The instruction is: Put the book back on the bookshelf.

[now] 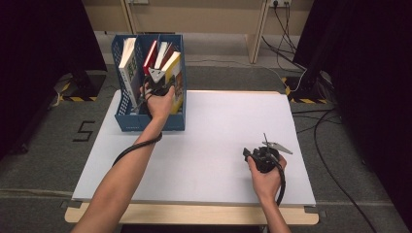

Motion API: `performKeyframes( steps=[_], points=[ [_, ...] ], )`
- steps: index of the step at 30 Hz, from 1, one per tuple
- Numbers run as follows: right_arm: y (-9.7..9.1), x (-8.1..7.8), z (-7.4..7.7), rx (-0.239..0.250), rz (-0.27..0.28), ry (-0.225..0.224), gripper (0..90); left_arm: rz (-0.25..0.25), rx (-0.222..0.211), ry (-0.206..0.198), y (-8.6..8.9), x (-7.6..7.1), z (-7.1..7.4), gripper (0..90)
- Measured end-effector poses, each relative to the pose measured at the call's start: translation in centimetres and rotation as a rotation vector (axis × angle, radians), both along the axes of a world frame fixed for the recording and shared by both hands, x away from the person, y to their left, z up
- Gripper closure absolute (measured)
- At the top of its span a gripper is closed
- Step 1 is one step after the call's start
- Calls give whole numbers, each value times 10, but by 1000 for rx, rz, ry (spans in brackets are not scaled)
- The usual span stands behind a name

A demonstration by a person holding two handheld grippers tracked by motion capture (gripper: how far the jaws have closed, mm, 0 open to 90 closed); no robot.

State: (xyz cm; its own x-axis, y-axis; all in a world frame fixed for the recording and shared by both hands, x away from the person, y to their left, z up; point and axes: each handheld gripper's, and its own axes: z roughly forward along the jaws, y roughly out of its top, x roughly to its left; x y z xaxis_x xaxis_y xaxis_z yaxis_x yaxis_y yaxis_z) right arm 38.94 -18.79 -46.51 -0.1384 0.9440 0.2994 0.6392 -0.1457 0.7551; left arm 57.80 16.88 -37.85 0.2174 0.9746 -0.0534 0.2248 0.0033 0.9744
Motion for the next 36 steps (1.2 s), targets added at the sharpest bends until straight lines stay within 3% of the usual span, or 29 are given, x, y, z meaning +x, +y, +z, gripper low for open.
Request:
performKeyframes(
  steps=[12,26,36],
  points=[
    [2,0,-1,4,-1,6,537,-6,9,9,3,-2,-8,747],
    [2,-1,0,-6,5,-4,536,-29,86,48,8,-18,-11,734],
    [4,-2,0,-10,10,-1,535,-46,81,60,14,-29,-10,721]
  ],
)
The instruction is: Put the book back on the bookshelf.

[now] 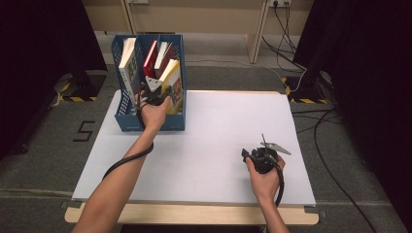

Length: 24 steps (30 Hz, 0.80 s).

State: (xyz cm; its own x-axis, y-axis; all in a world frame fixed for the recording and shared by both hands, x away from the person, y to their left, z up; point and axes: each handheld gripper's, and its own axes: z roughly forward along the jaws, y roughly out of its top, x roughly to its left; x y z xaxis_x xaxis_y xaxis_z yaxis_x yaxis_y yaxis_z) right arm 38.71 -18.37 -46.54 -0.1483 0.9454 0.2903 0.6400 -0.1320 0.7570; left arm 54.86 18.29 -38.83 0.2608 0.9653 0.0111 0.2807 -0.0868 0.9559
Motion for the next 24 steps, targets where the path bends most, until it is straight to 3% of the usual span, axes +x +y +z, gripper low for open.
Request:
performKeyframes(
  steps=[9,24],
  points=[
    [-1,-2,2,1,-3,-5,534,-12,-3,5,4,-17,9,721],
    [0,-1,1,1,-1,-2,532,-17,7,31,5,-11,15,731]
  ],
)
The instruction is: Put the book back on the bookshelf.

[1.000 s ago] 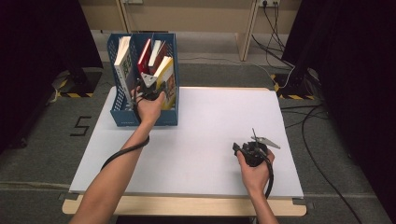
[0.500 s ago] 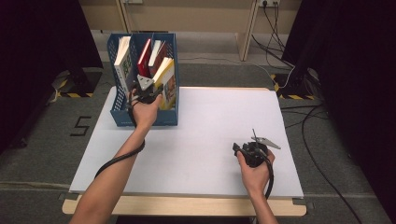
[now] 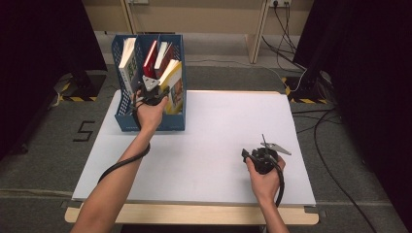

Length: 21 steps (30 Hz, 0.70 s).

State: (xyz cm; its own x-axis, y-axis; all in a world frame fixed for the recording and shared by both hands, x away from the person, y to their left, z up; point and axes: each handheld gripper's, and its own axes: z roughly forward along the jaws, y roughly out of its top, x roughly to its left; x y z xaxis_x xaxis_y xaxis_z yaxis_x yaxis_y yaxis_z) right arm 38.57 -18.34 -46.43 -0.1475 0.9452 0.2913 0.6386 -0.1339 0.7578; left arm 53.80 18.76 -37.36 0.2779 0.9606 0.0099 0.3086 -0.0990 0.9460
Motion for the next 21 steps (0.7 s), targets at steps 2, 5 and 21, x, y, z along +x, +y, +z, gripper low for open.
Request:
performKeyframes(
  steps=[2,5,21],
  points=[
    [0,0,0,-2,0,2,532,-1,2,7,0,0,1,743],
    [0,0,0,-3,1,3,532,-7,-6,10,-1,0,1,752],
    [-1,1,-1,-3,2,3,533,21,-29,-57,-2,8,5,757]
  ],
)
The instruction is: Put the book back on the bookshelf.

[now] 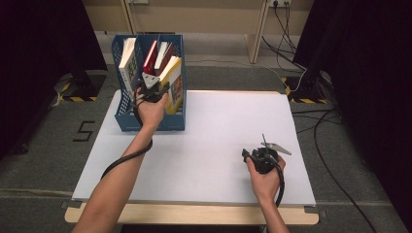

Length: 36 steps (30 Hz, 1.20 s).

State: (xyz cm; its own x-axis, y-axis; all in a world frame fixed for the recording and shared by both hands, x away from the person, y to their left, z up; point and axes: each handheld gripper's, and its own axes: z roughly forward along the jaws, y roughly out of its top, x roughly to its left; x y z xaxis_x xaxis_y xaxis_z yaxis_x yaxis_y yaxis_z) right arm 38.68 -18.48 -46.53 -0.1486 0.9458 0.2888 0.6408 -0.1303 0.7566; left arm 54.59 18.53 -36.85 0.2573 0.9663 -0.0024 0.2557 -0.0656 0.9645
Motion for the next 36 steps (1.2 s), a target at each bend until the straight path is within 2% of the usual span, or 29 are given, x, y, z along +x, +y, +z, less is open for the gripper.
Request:
performKeyframes(
  steps=[9,15,20,29,36],
  points=[
    [1,0,0,-1,-1,0,534,41,-2,-26,-10,15,-3,757],
    [1,0,0,3,1,2,533,51,-1,-15,-15,23,-14,755],
    [0,0,0,6,-1,2,534,54,10,-5,-16,24,-12,752],
    [0,0,0,-1,6,-4,533,36,-12,21,-14,23,-10,734],
    [1,0,0,-4,9,-5,533,18,-36,8,-9,8,-2,693]
  ],
)
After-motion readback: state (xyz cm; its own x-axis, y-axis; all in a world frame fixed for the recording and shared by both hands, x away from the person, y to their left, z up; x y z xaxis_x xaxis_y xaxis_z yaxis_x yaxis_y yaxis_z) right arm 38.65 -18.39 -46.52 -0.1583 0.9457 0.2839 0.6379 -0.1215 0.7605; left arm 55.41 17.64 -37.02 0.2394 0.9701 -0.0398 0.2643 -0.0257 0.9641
